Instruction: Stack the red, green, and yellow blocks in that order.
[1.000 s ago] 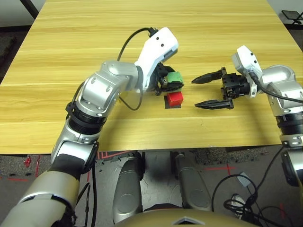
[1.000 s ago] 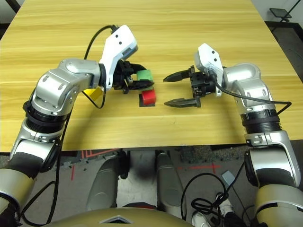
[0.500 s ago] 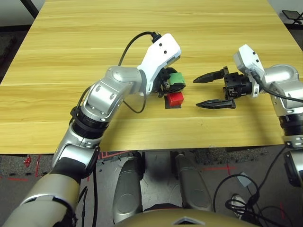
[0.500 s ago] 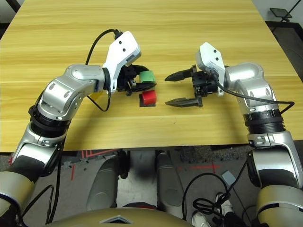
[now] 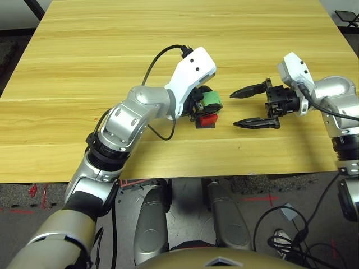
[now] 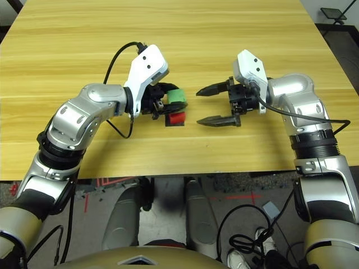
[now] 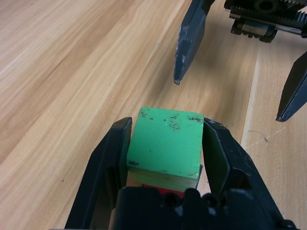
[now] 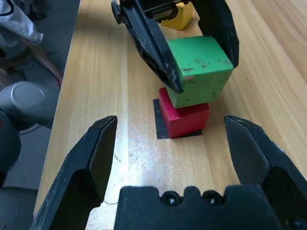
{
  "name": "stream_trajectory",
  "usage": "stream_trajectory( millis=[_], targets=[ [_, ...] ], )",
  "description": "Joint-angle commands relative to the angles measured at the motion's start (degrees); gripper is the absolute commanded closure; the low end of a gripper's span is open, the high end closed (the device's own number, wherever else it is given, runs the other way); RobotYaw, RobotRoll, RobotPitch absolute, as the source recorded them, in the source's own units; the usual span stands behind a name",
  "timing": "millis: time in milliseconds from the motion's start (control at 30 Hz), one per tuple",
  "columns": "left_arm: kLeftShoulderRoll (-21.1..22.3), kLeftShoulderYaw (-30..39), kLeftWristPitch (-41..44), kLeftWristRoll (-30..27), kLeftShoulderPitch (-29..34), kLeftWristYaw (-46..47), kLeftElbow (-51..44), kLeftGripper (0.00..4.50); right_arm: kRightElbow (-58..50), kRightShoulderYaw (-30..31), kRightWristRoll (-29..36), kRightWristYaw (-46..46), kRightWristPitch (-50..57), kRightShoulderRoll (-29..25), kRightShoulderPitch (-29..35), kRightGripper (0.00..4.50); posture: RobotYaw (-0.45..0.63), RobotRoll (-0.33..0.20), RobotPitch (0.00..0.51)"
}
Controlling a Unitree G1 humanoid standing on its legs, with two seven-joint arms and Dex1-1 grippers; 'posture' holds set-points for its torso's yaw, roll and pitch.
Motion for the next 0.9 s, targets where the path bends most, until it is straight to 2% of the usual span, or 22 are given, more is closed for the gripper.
stream_trajectory(
  millis=[33, 833, 900],
  targets=[
    [-0.1, -1.2, -0.9, -0.1, 1.0, 0.1, -0.8, 2.07, 0.0, -0.5, 0.1, 0.0, 0.4, -0.1, -0.1, 0.00, 0.08, 0.007, 0.294],
    [-1.6, -1.4, 0.3, -0.9, 2.4, 1.0, -1.8, 2.10, -1.2, -1.0, 0.6, -0.4, 1.7, -0.4, 0.7, 0.00, 0.07, 0.003, 0.310],
    [-1.9, -1.3, 0.2, -1.1, 2.4, 1.2, -1.8, 1.40, -1.0, -1.0, 0.6, -0.3, 1.7, -0.4, 0.5, 0.00, 0.07, 0.003, 0.309]
  ],
)
